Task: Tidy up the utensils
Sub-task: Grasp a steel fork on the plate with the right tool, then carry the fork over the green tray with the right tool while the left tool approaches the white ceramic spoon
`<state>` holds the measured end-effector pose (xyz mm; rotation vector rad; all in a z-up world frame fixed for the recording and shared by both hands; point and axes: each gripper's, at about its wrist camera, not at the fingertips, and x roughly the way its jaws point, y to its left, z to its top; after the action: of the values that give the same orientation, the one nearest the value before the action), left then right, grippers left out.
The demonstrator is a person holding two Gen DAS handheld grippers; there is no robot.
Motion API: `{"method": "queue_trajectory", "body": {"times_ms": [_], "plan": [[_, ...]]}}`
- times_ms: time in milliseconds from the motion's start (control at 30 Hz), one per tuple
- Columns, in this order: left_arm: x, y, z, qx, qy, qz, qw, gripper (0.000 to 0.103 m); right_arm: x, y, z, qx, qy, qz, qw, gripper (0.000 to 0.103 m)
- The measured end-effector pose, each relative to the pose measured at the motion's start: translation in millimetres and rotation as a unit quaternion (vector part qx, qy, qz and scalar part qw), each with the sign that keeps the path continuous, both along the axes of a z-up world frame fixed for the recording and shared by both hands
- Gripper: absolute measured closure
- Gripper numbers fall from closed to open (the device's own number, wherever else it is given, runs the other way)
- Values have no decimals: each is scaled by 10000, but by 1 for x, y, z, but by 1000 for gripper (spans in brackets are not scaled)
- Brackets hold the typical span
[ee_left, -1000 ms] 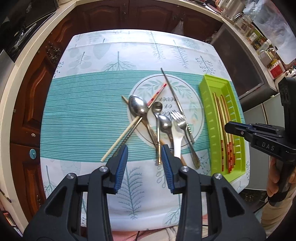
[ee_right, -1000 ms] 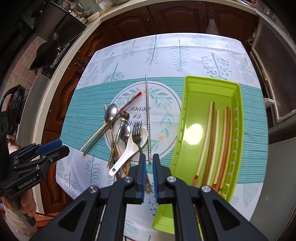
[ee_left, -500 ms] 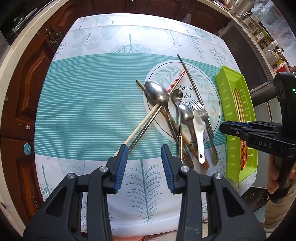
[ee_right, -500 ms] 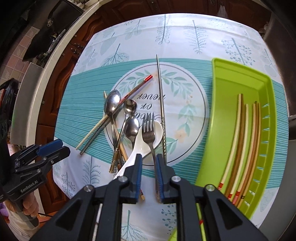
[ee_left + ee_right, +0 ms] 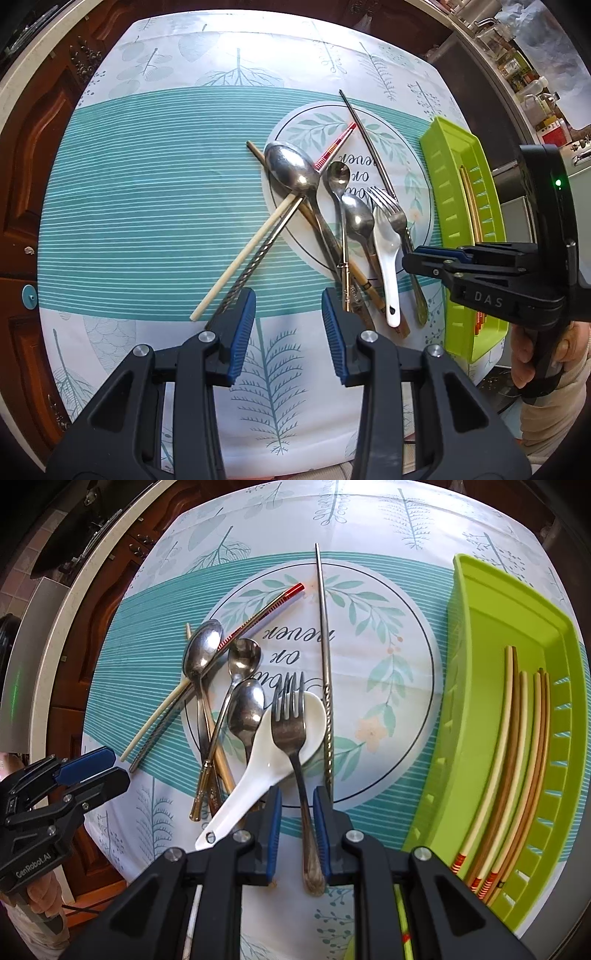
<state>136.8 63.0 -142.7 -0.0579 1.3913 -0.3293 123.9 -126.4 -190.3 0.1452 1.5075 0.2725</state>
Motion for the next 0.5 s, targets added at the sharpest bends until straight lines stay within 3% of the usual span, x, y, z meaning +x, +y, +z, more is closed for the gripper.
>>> {"method": "queue_trajectory", "body": {"times_ms": [433,500], "plan": [[8,-13,-9,-170,87,51,9998,69,-2,11,-7,-249,-180,198,9993,88],[8,-17,-10,-162,95,17,9998,69,-2,13,-7,-312,-248,219,9990,95]]}}
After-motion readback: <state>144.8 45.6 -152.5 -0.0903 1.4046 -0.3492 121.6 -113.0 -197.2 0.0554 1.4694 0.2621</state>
